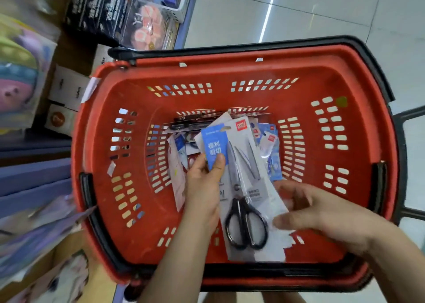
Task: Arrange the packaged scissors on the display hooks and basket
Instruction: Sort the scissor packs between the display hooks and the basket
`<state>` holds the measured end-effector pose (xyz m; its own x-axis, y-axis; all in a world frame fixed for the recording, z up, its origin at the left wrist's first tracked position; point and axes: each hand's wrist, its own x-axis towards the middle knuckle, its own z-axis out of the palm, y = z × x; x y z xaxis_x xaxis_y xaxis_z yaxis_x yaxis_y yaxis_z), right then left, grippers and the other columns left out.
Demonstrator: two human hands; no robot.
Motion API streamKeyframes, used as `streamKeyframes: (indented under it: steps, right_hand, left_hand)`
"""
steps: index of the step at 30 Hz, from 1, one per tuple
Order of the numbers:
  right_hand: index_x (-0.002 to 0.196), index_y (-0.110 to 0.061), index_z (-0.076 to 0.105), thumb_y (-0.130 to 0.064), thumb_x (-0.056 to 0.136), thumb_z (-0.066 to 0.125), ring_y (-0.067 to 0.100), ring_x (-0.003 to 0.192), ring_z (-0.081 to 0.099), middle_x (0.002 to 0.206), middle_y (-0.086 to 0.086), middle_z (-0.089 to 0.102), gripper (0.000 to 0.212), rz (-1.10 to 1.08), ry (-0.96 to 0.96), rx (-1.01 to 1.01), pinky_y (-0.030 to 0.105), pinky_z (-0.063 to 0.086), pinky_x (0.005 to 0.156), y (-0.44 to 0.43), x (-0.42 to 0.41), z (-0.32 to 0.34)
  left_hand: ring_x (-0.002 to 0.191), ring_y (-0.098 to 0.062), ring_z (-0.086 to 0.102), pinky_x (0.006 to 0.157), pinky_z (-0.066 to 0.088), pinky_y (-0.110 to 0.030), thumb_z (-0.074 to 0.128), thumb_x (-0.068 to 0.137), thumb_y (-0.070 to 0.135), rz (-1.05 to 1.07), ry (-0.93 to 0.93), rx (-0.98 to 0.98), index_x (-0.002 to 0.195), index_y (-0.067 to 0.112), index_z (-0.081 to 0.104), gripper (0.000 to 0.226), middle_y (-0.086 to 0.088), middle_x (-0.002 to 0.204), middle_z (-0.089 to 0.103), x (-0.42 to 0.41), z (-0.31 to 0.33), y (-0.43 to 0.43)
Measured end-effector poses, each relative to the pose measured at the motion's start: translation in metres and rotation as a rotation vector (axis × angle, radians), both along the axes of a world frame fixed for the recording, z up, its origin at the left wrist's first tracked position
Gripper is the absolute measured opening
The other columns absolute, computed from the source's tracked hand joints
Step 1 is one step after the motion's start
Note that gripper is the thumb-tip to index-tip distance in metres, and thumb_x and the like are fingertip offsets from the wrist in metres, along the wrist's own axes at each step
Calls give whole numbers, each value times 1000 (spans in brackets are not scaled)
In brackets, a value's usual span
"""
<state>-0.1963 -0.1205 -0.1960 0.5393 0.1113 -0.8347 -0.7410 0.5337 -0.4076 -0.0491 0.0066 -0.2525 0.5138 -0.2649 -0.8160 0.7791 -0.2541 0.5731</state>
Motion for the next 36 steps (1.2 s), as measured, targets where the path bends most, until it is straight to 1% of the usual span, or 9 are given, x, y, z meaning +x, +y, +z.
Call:
streamKeyframes:
  steps: [4,7,12,15,17,22,25,29,36]
  right_hand:
    - [138,-28,49,-44,53,94,20,110,69,123,-2,71,98,-67,94,-146,44,48,104,9,18,-30]
    - [130,-20,56,-22,67,90,22,102,72,112,2,75,72,-223,99,-282,43,55,96,18,35,-53]
    - [127,-24,53,-5,75,83,22,96,74,107,1,76,62,-222,152,-355,48,56,92,22,31,-75]
    - [142,-35,40,1,76,80,23,94,74,110,1,74,84,-288,179,-360,49,59,87,27,27,-76]
    - [147,-53,26,4,78,77,19,98,73,122,-4,69,103,-291,139,-359,44,61,82,30,25,-70]
    - [138,-63,36,1,84,73,-6,116,59,135,-29,54,91,-186,42,-419,31,58,88,29,26,-25]
    - [103,-27,77,7,86,67,10,98,71,121,4,71,39,-200,85,-359,26,60,76,27,33,20]
    - [88,-7,79,9,86,66,6,76,73,94,5,78,21,-273,64,-434,12,53,63,25,49,100]
    - [78,-20,78,-11,84,73,-1,75,70,81,-7,78,12,-415,-185,-541,8,50,66,18,91,266]
  left_hand:
    - [97,-16,68,92,54,-44,62,94,8,-120,-195,96,110,15,63,18,-3,105,72,-7,-14,-11]
    - [92,5,63,83,54,-25,63,93,9,-245,-215,76,128,30,45,44,11,114,63,-3,-22,-18]
    - [127,-32,46,106,38,-42,64,89,27,-893,-563,753,146,34,27,67,-9,139,49,46,-69,27]
    - [110,-38,60,87,50,-40,64,89,26,-1096,-258,842,153,37,5,88,-16,130,57,54,-80,52]
    - [104,-39,63,77,47,-37,58,92,19,-1106,-312,877,155,31,5,83,-17,118,64,56,-72,53]
    - [102,-33,63,88,52,-42,52,90,5,-732,-306,712,149,31,25,70,-5,116,63,70,2,59]
    - [103,-26,67,90,55,-46,58,81,-6,-352,-158,425,135,31,48,66,-4,121,68,61,75,72]
    - [85,-27,73,68,60,-37,56,87,-15,-103,-82,159,118,14,64,43,-10,100,76,46,193,76]
    - [89,-28,72,84,56,-46,66,74,8,125,-190,-76,118,8,61,44,-16,103,74,20,353,66]
